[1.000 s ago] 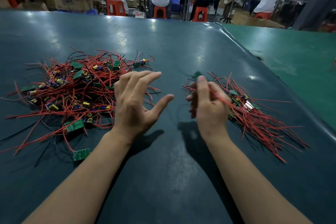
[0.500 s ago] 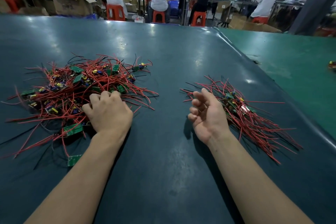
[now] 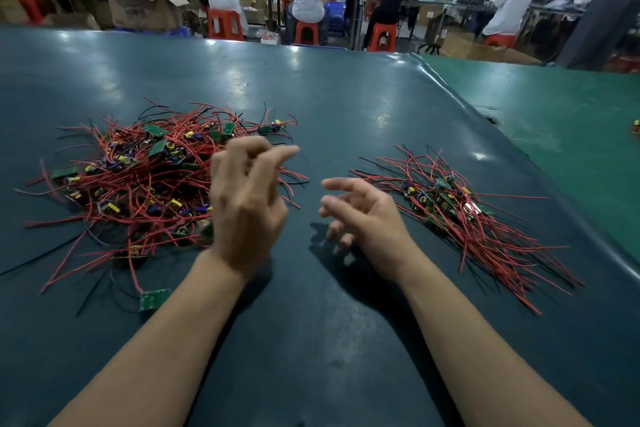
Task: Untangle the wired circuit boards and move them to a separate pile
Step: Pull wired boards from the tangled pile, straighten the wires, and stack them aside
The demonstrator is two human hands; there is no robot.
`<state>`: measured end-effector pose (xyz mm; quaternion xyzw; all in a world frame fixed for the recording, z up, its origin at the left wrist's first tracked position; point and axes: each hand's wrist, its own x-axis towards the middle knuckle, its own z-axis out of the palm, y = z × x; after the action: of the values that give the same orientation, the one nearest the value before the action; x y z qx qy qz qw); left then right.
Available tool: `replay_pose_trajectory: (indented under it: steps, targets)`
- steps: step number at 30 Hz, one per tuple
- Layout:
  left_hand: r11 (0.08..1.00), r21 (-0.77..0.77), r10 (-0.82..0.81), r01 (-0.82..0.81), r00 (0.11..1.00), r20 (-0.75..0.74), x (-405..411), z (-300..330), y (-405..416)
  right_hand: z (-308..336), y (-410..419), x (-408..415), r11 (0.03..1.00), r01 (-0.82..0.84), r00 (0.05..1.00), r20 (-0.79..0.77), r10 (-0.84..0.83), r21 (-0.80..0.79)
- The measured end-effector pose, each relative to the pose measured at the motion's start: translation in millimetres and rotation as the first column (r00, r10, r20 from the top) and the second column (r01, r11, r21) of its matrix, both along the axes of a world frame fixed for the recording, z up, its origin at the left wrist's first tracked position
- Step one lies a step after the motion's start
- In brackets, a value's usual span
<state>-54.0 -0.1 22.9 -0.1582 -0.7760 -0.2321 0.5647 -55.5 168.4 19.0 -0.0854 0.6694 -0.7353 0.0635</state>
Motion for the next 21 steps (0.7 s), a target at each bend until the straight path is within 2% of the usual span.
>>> replay_pose_trajectory:
  steps: [3, 5, 7, 10, 12, 13, 14, 16, 18, 21]
  targets:
    - [0.945, -0.129, -0.296, 0.3, 0.954, 0.052, 9, -4, 24, -3, -5, 5, 0.983, -0.118, 0.978, -0.153, 0.139, 0.14]
    - [0.866, -0.175, -0.447, 0.468, 0.882, 0.145, 10, -8, 38, -3, -3, 3, 0.932, -0.024, 0.944, -0.298, 0.14, 0.361]
    - [0.823, -0.196, -0.497, 0.533, 0.843, 0.204, 9, -7, 43, -5, -1, 2, 0.906, 0.061, 0.932, -0.349, 0.099, 0.42]
    - [0.873, -0.217, -0.415, 0.437, 0.899, 0.14, 8, -6, 40, -5, -2, 4, 0.966, 0.075, 0.948, -0.318, 0.007, 0.246]
    - [0.886, -0.204, -0.407, 0.416, 0.91, 0.085, 14, -5, 40, -2, -3, 0, 0.994, 0.105, 0.974, -0.2, -0.111, -0.038]
    - [0.869, -0.202, -0.442, 0.452, 0.892, 0.095, 17, -7, 39, 1, -2, -4, 0.964, 0.142, 0.982, -0.093, -0.166, -0.224]
    - [0.844, -0.209, -0.477, 0.494, 0.869, 0.132, 19, -9, 38, 3, 1, -8, 0.906, 0.185, 0.979, -0.005, -0.202, -0.38]
    - [0.818, -0.251, -0.457, 0.517, 0.85, 0.262, 20, -14, 35, 7, 9, -14, 0.806, 0.229, 0.97, 0.063, -0.234, -0.546]
    - [0.847, -0.245, -0.354, 0.471, 0.845, 0.4, 17, -17, 33, 11, 15, -15, 0.735, 0.215, 0.973, 0.074, -0.219, -0.643]
    - [0.944, -0.197, -0.112, 0.263, 0.82, 0.562, 7, -20, 29, 14, 18, -14, 0.681, 0.199, 0.978, 0.103, -0.18, -0.705]
